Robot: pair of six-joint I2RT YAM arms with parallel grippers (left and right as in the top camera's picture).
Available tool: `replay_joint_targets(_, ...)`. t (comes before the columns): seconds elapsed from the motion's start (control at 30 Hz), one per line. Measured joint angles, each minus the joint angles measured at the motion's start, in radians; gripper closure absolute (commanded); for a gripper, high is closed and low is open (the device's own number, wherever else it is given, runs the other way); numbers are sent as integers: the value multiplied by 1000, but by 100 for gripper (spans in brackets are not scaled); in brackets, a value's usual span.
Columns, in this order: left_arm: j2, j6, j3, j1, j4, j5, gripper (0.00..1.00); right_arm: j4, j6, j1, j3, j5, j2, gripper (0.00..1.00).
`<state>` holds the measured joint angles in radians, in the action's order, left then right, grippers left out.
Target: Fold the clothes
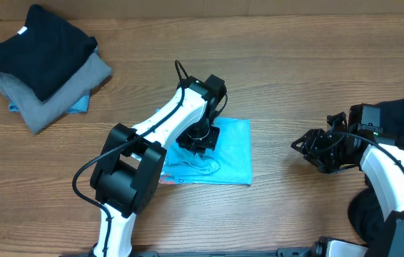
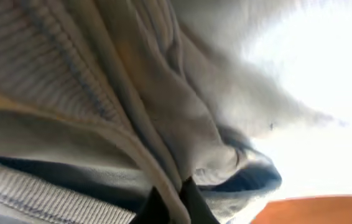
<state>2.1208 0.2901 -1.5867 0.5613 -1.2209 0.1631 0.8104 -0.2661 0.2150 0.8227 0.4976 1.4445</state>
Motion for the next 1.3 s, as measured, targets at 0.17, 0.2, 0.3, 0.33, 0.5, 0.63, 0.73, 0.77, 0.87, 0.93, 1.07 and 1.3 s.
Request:
replay_joint_targets(0.17,0,0,-86,2,-101,32,96,-1,3,0,0,0,0,45)
replay_joint_targets(0.2,0,0,-116,3,-119,35,96,-2,3,0,0,0,0,45)
replay_joint_targets(0.3,0,0,-207,17,-153,43,95,-6,5,0,0,0,0,45)
replay_joint_targets(0.33,0,0,-231,26,-157,44,94,-7,5,0,0,0,0,45)
replay_joint_targets(0.5,0,0,-272,96,-139,47,89,-7,5,0,0,0,0,45)
replay_joint_targets(0.63,0,0,-272,163,-108,47,61,-6,5,0,0,0,0,45)
replay_joint_targets(0.73,0,-2,-272,193,-105,42,34,-6,5,0,0,0,0,42)
replay_joint_targets(0.77,0,0,-272,200,-103,40,32,-7,5,0,0,0,0,41)
replay_joint_targets(0.87,0,0,-272,210,-103,38,36,-6,5,0,0,0,0,41)
replay_joint_targets(0.93,0,-1,-272,211,-110,34,42,-5,8,0,0,5,0,41)
replay_joint_targets(1.07,0,-4,-305,194,-178,18,43,-5,54,-17,0,46,0,39)
replay_joint_targets(1.3,2,-12,-592,89,-362,-103,28,-138,100,-213,0,127,0,40)
